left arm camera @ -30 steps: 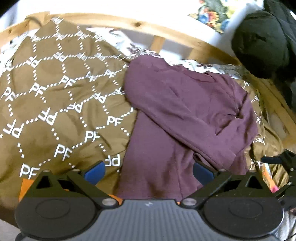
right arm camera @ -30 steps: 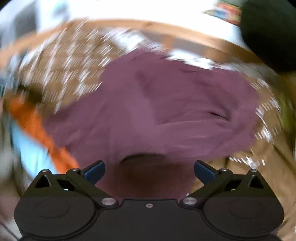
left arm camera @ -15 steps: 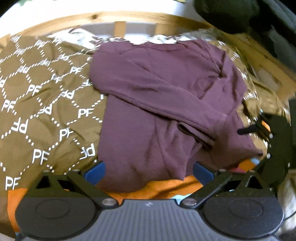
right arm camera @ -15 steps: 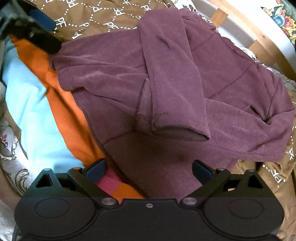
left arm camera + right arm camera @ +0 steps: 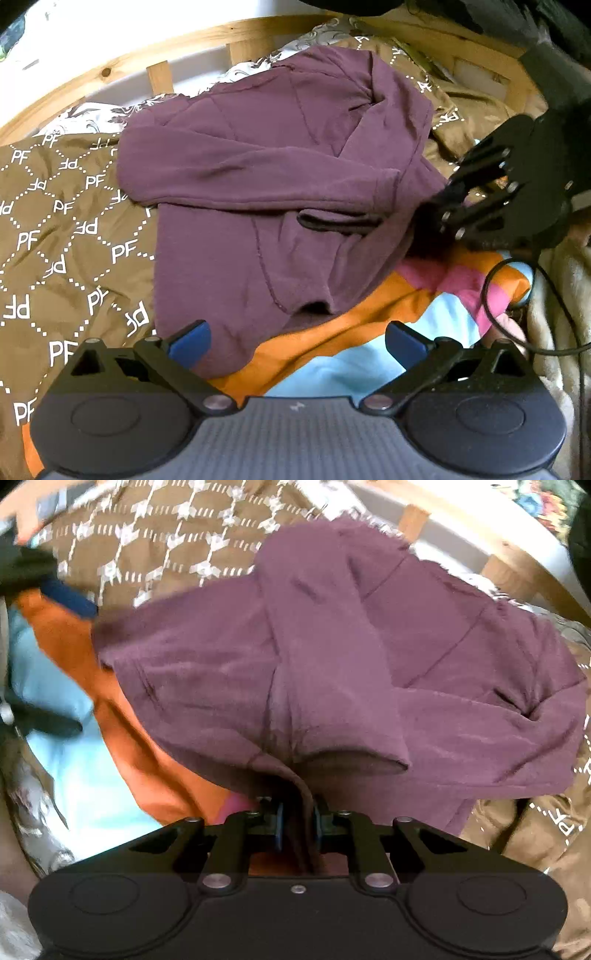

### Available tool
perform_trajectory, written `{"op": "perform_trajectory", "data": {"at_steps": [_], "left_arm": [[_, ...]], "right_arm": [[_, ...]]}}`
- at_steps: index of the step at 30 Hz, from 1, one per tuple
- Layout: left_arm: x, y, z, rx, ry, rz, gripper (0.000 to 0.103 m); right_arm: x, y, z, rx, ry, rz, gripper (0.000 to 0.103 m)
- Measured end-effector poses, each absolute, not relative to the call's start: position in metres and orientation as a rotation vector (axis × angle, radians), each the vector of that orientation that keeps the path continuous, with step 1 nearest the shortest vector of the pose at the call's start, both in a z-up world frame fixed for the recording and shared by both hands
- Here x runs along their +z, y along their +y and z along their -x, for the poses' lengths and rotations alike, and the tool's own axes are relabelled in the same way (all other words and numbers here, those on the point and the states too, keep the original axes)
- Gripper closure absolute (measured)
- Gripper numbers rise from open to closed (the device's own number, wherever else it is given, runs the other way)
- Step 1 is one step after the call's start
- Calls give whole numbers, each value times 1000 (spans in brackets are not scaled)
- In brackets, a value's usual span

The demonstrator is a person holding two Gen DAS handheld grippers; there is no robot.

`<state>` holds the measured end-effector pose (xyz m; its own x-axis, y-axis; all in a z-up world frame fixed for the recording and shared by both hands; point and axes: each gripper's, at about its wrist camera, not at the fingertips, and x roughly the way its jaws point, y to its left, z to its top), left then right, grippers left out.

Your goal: Fold small clothes

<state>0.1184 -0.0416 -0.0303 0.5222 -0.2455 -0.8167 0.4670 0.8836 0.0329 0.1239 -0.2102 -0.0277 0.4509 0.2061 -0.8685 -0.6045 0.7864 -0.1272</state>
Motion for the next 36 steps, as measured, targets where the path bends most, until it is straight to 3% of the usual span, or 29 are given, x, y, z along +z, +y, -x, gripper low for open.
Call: {"op": "perform_trajectory", "data": {"at_steps": [13,16,20,27,30,32,36], "left_arm": [[-65,-31,-159,-202,1080,-264,4],[-65,-27,-162,-136,1061,-273,13],[-56,-22,-157,-119,999,-252,47],[-42,-22,-146,-157,910,-227,92],[-39,-22,-143,-156,884,-209,98],[-37,-18,-144,-146,868,-182,98],[-31,-9,-145,-130,820,-128,99]], "right_arm": [[-6,-256,-145,513,958,55,89],[-5,-260,-146,510,955,25,89],[-5,-258,-145,507,954,47,89],[-19,-235,-140,491,1020,221,79],[-30,-224,-139,475,1068,309,65],[-39,-216,-137,456,1097,385,47],[-52,-195,-126,368,1063,636,40]]}}
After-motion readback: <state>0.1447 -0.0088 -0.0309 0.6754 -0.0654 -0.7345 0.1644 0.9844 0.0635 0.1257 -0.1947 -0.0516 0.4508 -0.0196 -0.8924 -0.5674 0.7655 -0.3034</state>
